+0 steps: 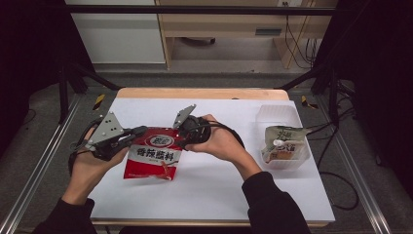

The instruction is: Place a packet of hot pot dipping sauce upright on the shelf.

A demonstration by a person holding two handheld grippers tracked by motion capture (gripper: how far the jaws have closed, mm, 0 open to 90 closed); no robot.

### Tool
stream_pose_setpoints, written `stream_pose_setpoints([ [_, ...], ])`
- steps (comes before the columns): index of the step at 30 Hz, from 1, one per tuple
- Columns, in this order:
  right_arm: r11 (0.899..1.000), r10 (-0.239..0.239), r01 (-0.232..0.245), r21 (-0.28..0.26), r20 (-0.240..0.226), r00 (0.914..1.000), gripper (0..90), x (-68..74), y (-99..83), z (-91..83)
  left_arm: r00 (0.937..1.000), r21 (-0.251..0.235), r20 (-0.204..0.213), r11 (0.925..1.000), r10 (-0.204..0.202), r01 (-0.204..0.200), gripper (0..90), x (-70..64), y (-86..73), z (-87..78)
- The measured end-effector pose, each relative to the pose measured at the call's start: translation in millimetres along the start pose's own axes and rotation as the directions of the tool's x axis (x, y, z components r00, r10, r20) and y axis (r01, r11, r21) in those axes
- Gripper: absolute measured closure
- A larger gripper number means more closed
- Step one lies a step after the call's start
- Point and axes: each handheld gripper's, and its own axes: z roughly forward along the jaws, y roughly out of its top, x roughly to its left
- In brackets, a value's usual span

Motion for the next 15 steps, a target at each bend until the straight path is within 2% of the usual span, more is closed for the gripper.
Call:
stream_pose_setpoints([
  [7,1.0,-0.012,0.012,0.002,-0.018,0.9998,74.4,0.5,0.0,-1.9,1.0,-0.007,0.008,1.0,-0.004,0.004,90.0,-1.0,3.1,1.4],
  [10,1.0,-0.023,0.024,0.018,-0.027,0.9994,86.2,1.4,-0.1,-1.1,0.9999,-0.006,0.011,0.9999,-0.01,0.01,90.0,-0.6,2.5,2.4],
  [15,0.999,-0.019,0.02,0.025,-0.031,0.9993,89.6,2.2,-0.1,-1.7,0.9996,-0.005,0.017,0.9997,-0.024,0.024,90.0,1.8,-0.2,3.6],
])
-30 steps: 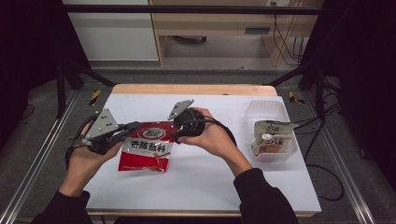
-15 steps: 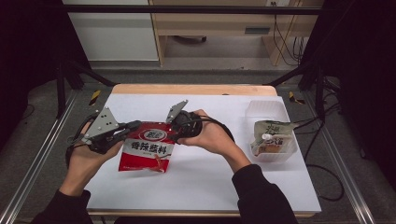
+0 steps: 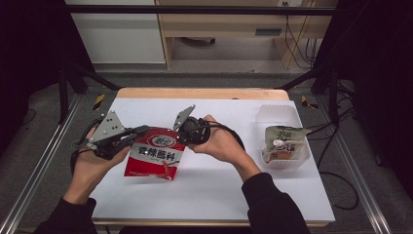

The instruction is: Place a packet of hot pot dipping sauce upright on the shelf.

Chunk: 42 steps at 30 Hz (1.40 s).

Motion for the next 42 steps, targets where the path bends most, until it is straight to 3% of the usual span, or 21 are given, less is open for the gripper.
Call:
stream_pose_setpoints([
  [2,1.0,0.0,0.0,0.003,-0.004,1.0,89.7,0.1,0.0,0.0,0.9999,-0.009,-0.007,0.9999,-0.012,0.012,90.0,1.2,-1.8,0.6],
  [3,1.0,0.0,0.0,0.005,-0.006,1.0,89.8,-0.3,0.0,-0.2,0.9997,-0.014,-0.018,0.9997,-0.019,0.019,79.2,1.8,-2.6,1.2],
  [12,1.0,0.014,-0.014,0.011,0.013,0.9998,90.0,-2.8,-1.9,-1.1,0.9975,-0.01,-0.06,0.9992,-0.038,0.038,39.9,3.0,-20.9,7.4],
  [21,0.999,0.05,-0.05,0.0,0.008,0.9987,90.0,-6.2,-2.6,-6.2,0.9924,0.002,-0.071,0.9949,-0.1,0.101,20.5,5.0,-54.7,14.1],
  [24,0.999,0.052,-0.052,-0.001,0.008,0.9986,90.0,-5.8,-2.0,-11.1,0.991,0.037,-0.066,0.9922,-0.117,0.119,12.5,6.0,-64.9,15.3],
  [28,0.998,0.065,-0.065,-0.009,-0.001,0.9979,90.0,-3.1,-0.4,-21.2,0.9906,0.048,-0.053,0.9905,-0.126,0.129,7.1,5.5,-79.8,15.3],
  [33,0.999,0.052,-0.052,-0.014,-0.013,0.9986,90.0,-1.1,2.5,-38.7,0.9885,0.077,-0.066,0.987,-0.136,0.141,6.0,4.4,-96.8,17.9],
  [37,1.0,0.029,-0.029,0.002,0.014,0.9995,90.0,-5.1,4.4,-58.3,0.9849,0.093,-0.076,0.9824,-0.155,0.162,6.0,4.8,-109.5,20.5],
  [42,0.999,0.044,-0.044,0.005,0.042,0.9982,90.0,-16.7,-2.7,-82.8,0.981,0.12,-0.094,0.9763,-0.17,0.181,6.0,3.9,-122.3,22.7],
])
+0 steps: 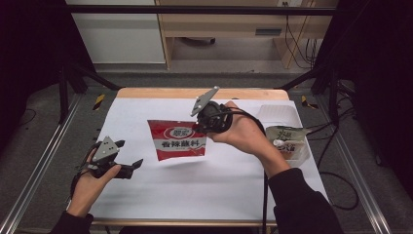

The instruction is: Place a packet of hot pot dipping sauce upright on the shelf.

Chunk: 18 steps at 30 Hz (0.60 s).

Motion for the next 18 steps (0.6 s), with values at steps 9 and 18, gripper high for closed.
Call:
stream_pose_setpoints([
  [9,0.999,0.051,-0.05,-0.008,0.049,0.9975,90.0,-24.0,-19.2,-38.7,1.0,0.048,-0.004,0.9988,0.004,-0.004,6.0,-5.0,-18.2,2.9],
  [18,0.996,0.084,-0.083,-0.015,0.093,0.9922,90.0,-41.3,-31.2,-62.7,0.9995,0.046,-0.029,0.9988,-0.016,0.017,5.9,-3.8,-21.8,1.6],
])
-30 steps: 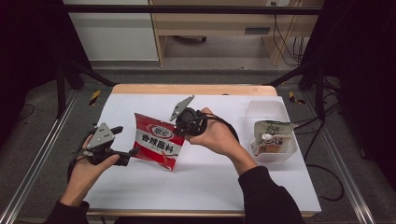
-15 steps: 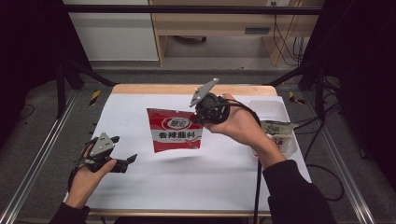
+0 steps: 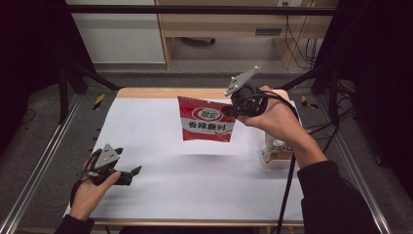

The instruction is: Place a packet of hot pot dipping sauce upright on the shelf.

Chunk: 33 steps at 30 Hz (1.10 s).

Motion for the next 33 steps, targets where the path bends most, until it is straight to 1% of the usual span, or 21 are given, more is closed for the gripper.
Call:
stream_pose_setpoints([
  [4,1.0,0.014,-0.014,-0.013,0.017,0.9998,90.0,-8.0,-3.5,-9.4,0.9997,0.0,-0.014,0.9998,-0.021,0.021,5.9,1.4,-3.8,-0.6],
  [6,1.0,0.022,-0.022,-0.02,0.026,0.9994,90.0,-10.8,-5.6,-14.1,0.9995,0.002,-0.019,0.9997,-0.024,0.024,5.9,2.3,-5.5,-0.9],
  [9,0.999,0.03,-0.03,-0.013,0.042,0.9987,90.0,-14.5,-8.5,-19.8,0.9992,-0.001,-0.028,0.9996,-0.028,0.028,5.9,3.2,-6.5,-1.4],
  [12,0.999,0.042,-0.042,-0.011,0.062,0.9972,90.0,-19.2,-12.0,-26.1,0.9988,-0.006,-0.03,0.9992,-0.039,0.039,5.9,3.3,-7.2,-1.2],
  [15,0.999,0.047,-0.046,-0.015,0.071,0.9963,90.0,-22.0,-14.5,-28.2,0.9987,0.0,-0.029,0.9991,-0.043,0.043,5.9,2.4,-7.5,0.2],
  [20,0.996,0.088,-0.085,-0.037,0.09,0.9921,90.0,-32.9,-22.0,-32.0,0.9992,0.012,-0.026,0.9994,-0.031,0.031,5.6,0.4,-8.6,0.9],
  [23,0.995,0.099,-0.095,-0.042,0.1,0.9901,90.0,-40.4,-25.8,-36.4,0.9991,0.009,-0.028,0.9995,-0.031,0.031,5.4,0.2,-8.5,0.6],
  [25,0.993,0.114,-0.109,-0.044,0.114,0.987,90.0,-45.0,-28.1,-40.1,0.9989,0.005,-0.033,0.9994,-0.033,0.034,5.4,0.2,-8.2,0.8],
  [26,0.993,0.113,-0.108,-0.049,0.117,0.9867,90.0,-47.8,-29.7,-41.9,0.9989,0.005,-0.033,0.9994,-0.034,0.034,5.4,0.2,-8.2,0.9],
  [31,0.989,0.142,-0.135,-0.059,0.148,0.9787,90.0,-60.1,-37.4,-51.5,0.9989,0.008,-0.034,0.9995,-0.031,0.031,5.4,-1.1,-7.9,1.9],
  [32,0.987,0.157,-0.148,-0.065,0.155,0.9753,90.0,-63.2,-39.6,-53.4,0.999,0.007,-0.034,0.9995,-0.03,0.03,5.4,-1.5,-7.8,1.8],
  [33,0.987,0.155,-0.146,-0.067,0.156,0.9755,90.0,-65.7,-41.5,-54.6,0.9991,0.006,-0.033,0.9996,-0.028,0.029,5.4,-1.7,-7.6,1.7],
])
